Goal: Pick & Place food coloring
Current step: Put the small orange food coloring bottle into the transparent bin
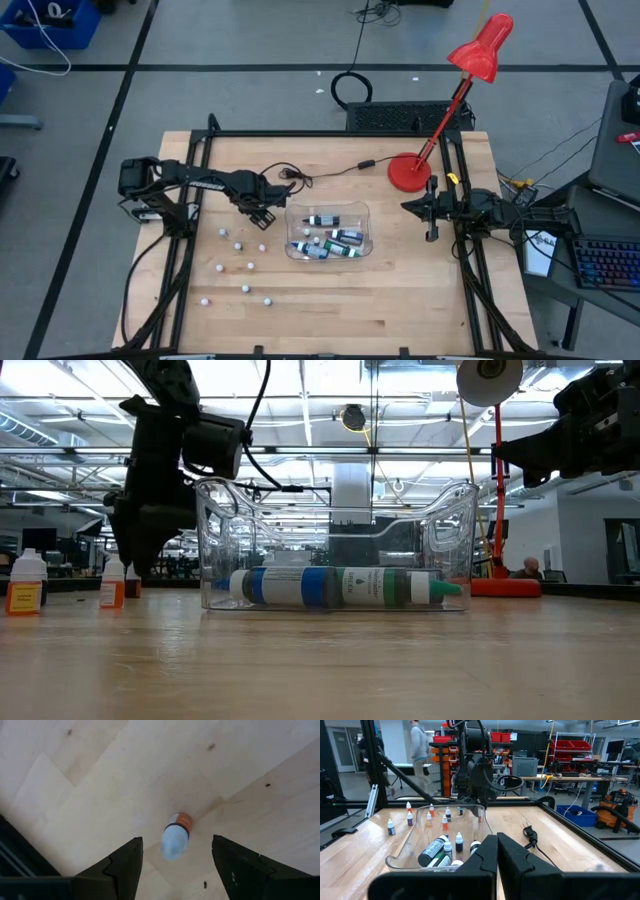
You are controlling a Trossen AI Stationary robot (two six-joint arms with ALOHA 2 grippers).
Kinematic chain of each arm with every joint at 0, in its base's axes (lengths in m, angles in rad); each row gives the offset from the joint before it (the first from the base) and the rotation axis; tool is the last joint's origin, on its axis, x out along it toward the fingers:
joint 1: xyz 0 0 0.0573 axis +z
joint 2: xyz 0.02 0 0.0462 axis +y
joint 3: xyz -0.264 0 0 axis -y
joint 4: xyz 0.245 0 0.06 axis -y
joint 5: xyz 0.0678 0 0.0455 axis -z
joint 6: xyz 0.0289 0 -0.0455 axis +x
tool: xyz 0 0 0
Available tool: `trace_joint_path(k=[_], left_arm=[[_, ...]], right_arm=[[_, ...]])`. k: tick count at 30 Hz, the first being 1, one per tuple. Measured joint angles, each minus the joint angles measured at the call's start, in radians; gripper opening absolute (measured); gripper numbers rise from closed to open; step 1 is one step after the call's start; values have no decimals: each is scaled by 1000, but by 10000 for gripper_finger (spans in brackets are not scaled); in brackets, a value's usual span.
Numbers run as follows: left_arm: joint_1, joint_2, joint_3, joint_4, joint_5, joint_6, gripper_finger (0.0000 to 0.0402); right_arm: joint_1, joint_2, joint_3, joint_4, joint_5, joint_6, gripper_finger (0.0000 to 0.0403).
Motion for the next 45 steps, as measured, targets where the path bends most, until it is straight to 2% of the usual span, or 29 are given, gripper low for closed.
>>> trace_joint_path(k=[13, 25, 32, 45], left_arm=[[0, 0, 0, 20, 16, 0, 239], [0, 0, -65, 40, 28, -26, 239], [0, 0, -65, 88, 25, 22, 239], [0, 0, -48, 74, 16, 30, 239]], right_arm=[[0, 0, 0, 0, 0, 0, 0], [0, 0, 0, 0, 0, 0, 0], [0, 0, 0, 0, 0, 0, 0], [0, 0, 0, 0, 0, 0, 0]])
